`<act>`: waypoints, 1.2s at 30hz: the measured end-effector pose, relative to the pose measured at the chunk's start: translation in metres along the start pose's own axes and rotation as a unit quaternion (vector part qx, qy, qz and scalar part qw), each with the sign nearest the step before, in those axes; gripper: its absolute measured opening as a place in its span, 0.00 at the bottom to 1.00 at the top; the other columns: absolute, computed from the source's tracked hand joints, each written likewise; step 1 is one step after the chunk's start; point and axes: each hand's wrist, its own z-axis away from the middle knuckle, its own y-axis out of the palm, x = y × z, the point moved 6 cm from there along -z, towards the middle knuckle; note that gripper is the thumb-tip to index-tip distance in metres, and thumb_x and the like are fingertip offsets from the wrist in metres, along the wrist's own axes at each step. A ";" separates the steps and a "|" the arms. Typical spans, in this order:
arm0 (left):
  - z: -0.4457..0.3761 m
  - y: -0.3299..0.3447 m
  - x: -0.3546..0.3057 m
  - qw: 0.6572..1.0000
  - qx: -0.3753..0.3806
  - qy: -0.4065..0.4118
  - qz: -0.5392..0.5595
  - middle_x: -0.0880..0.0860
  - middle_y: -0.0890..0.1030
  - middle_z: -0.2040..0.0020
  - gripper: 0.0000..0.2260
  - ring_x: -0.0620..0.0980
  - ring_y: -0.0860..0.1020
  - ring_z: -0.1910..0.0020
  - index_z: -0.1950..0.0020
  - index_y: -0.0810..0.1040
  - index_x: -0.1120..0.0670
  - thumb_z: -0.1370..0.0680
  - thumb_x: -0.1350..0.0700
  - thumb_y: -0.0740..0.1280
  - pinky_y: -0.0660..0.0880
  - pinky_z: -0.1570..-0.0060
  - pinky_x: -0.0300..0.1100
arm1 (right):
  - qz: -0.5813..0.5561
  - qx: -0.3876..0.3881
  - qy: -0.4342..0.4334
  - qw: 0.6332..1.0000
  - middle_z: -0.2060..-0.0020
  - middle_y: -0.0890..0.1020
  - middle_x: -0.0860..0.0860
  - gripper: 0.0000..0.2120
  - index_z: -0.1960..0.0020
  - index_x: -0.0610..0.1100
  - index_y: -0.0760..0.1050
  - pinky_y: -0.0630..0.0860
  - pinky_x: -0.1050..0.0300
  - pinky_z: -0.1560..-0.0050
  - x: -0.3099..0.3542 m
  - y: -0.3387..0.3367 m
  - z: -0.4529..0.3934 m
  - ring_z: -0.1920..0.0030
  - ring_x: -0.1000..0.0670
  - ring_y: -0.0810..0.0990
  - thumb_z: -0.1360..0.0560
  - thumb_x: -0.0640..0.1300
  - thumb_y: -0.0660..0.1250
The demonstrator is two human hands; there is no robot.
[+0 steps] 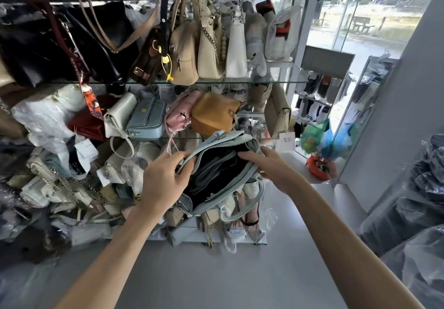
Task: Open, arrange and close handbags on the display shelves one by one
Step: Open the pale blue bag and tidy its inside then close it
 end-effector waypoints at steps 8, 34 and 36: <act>0.013 0.017 0.026 0.993 0.025 -0.060 0.095 0.57 0.84 0.59 0.12 0.47 0.71 0.78 0.39 0.83 0.60 0.20 0.56 0.71 0.63 0.78 0.29 | -0.160 -0.042 0.089 0.982 0.66 0.76 0.52 0.35 0.52 0.45 0.79 0.64 0.58 0.68 -0.005 -0.009 -0.009 0.69 0.54 0.69 0.27 0.77 0.59; 0.057 0.056 0.043 0.942 0.025 -0.233 0.241 0.48 0.85 0.59 0.06 0.53 0.83 0.60 0.45 0.84 0.48 0.18 0.52 0.68 0.77 0.62 0.49 | -0.210 -0.040 0.004 0.977 0.60 0.82 0.43 0.14 0.52 0.37 0.80 0.73 0.61 0.66 0.042 -0.016 -0.015 0.62 0.50 0.78 0.16 0.40 0.58; 0.055 0.055 0.050 0.939 0.021 -0.245 0.241 0.50 0.84 0.61 0.05 0.58 0.82 0.62 0.47 0.84 0.47 0.18 0.53 0.68 0.76 0.64 0.50 | -0.227 -0.015 -0.005 0.974 0.53 0.82 0.40 0.13 0.50 0.34 0.81 0.77 0.60 0.63 0.044 -0.019 -0.013 0.55 0.48 0.80 0.17 0.36 0.58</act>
